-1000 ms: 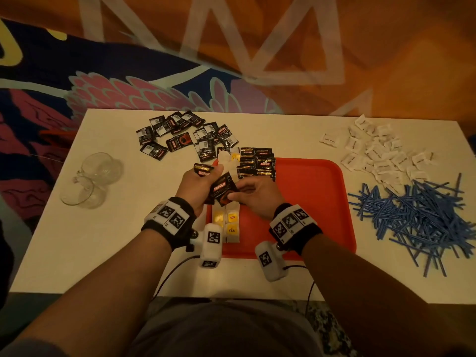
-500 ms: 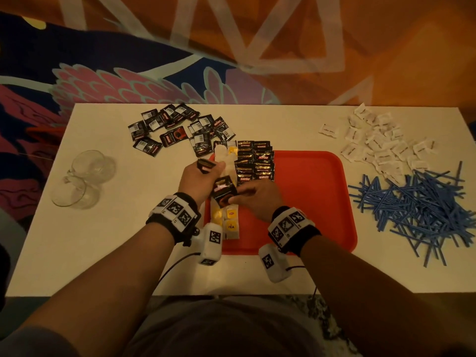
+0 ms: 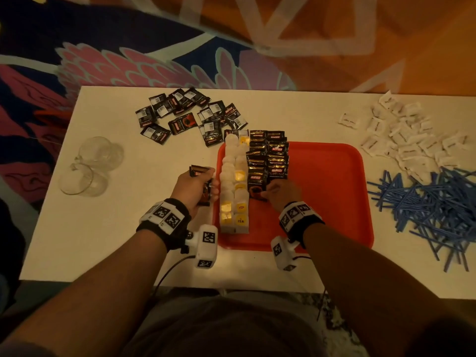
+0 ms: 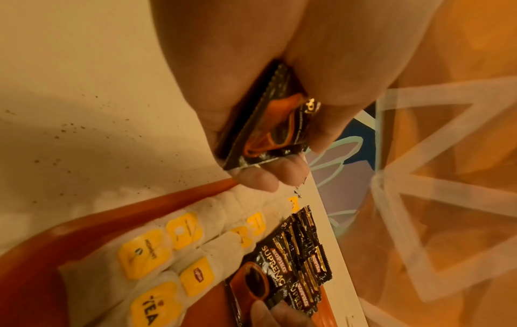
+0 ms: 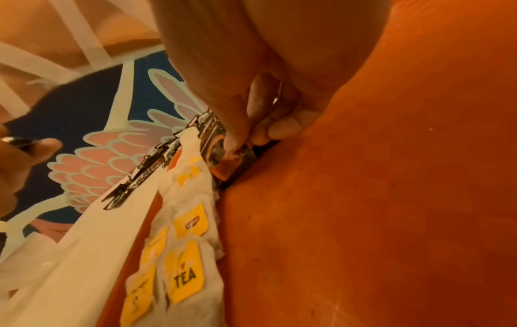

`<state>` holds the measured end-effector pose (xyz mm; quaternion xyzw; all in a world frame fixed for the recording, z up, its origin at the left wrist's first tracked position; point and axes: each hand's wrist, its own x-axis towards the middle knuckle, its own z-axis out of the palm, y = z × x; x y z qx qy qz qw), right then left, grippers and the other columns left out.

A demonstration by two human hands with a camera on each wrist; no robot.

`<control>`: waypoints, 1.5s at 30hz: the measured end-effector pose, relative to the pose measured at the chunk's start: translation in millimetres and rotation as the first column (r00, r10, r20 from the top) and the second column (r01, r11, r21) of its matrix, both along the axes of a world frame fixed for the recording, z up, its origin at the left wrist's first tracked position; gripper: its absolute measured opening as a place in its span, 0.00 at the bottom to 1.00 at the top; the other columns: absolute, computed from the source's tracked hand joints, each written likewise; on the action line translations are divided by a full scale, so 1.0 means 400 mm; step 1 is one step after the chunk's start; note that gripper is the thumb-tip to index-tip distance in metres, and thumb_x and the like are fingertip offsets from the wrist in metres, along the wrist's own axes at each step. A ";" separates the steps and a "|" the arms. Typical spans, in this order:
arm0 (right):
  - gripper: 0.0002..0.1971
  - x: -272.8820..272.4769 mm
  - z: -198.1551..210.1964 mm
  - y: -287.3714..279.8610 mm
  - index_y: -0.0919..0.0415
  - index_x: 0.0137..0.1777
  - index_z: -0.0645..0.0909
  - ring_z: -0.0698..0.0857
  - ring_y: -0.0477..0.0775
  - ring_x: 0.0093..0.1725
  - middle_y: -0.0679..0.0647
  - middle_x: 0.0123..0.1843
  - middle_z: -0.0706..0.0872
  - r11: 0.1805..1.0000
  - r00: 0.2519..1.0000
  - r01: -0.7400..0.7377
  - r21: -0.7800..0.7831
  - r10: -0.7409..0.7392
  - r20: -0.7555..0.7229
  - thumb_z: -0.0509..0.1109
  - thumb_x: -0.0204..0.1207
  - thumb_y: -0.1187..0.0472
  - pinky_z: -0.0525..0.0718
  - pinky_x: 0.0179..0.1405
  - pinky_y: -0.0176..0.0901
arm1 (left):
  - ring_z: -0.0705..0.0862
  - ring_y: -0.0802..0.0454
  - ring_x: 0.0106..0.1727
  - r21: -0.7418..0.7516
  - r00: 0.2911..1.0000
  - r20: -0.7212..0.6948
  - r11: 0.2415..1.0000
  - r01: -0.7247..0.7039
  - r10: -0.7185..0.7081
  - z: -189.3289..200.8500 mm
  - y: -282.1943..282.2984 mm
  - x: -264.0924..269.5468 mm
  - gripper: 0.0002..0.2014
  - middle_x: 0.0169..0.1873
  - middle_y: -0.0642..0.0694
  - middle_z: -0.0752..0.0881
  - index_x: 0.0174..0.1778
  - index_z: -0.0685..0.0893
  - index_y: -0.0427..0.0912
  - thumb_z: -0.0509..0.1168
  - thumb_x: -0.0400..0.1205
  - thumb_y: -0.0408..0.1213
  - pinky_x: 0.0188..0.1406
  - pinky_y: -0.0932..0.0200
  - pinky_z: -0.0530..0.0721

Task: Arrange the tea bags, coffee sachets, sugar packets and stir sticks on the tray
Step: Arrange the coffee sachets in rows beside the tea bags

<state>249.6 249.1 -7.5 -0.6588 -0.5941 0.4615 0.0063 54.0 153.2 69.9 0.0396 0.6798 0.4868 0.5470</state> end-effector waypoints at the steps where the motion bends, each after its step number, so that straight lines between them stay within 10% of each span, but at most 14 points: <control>1: 0.06 -0.003 -0.003 0.001 0.53 0.45 0.83 0.80 0.40 0.39 0.46 0.43 0.86 1.000 1.000 -0.002 0.001 0.002 0.011 0.78 0.74 0.57 0.70 0.27 0.29 | 0.80 0.49 0.28 -0.006 1.000 0.007 1.000 -0.006 0.006 -0.002 -0.003 -0.002 0.05 0.28 0.44 0.84 0.53 0.84 0.38 0.64 0.87 0.34 0.30 0.53 0.81; 8: 0.07 -0.006 -0.019 0.001 0.54 0.48 0.84 0.74 0.33 0.31 0.44 0.41 0.83 0.999 0.995 -0.025 0.048 0.021 0.101 0.77 0.75 0.54 0.67 0.15 0.24 | 0.81 0.49 0.27 -0.029 1.000 -0.003 0.999 -0.028 0.028 -0.021 -0.017 -0.020 0.05 0.31 0.42 0.84 0.54 0.84 0.39 0.63 0.88 0.32 0.26 0.56 0.82; 22: 0.10 0.004 0.022 -0.009 0.52 0.51 0.83 0.79 0.44 0.45 0.45 0.48 0.81 0.997 0.991 0.006 0.071 -0.015 0.133 0.75 0.75 0.48 0.68 0.27 0.31 | 0.88 0.44 0.34 -0.008 0.999 -0.035 1.000 0.025 -0.025 -0.018 -0.002 -0.013 0.13 0.38 0.38 0.90 0.62 0.82 0.32 0.57 0.90 0.36 0.33 0.51 0.87; 27: 0.13 -0.030 0.098 -0.021 0.53 0.44 0.83 0.86 0.48 0.50 0.47 0.47 0.87 0.988 0.988 -0.036 0.151 0.058 -0.140 0.72 0.77 0.44 0.85 0.55 0.47 | 0.92 0.42 0.48 0.029 0.990 -0.140 0.999 0.022 -0.017 0.006 0.031 0.007 0.11 0.47 0.39 0.93 0.60 0.86 0.37 0.67 0.86 0.38 0.54 0.40 0.90; 31: 0.08 -0.075 0.185 -0.045 0.51 0.43 0.85 0.88 0.49 0.48 0.49 0.46 0.89 0.996 0.891 -0.082 0.028 0.086 -0.445 0.77 0.73 0.48 0.89 0.50 0.52 | 0.92 0.42 0.49 0.062 0.986 -0.169 0.998 -0.001 0.012 0.035 0.060 0.039 0.08 0.46 0.41 0.93 0.53 0.89 0.40 0.75 0.80 0.37 0.59 0.36 0.88; 37: 0.15 -0.083 0.231 -0.060 0.78 0.49 0.82 0.85 0.59 0.38 0.75 0.46 0.87 0.998 0.828 -0.038 0.043 0.056 -0.558 0.78 0.73 0.64 0.86 0.39 0.51 | 0.92 0.40 0.51 0.166 0.997 -0.076 0.986 0.030 -0.017 0.082 0.086 0.082 0.07 0.46 0.39 0.93 0.52 0.89 0.39 0.75 0.79 0.33 0.52 0.41 0.90; 45: 0.10 -0.048 0.258 -0.046 0.51 0.36 0.86 0.86 0.36 0.36 0.44 0.37 0.88 0.977 0.821 -0.095 0.193 0.187 -0.539 0.80 0.71 0.66 0.82 0.38 0.28 | 0.92 0.48 0.35 0.188 0.997 0.073 0.982 -0.008 -0.006 0.126 0.088 0.084 0.05 0.36 0.43 0.92 0.49 0.89 0.40 0.69 0.81 0.27 0.28 0.58 0.87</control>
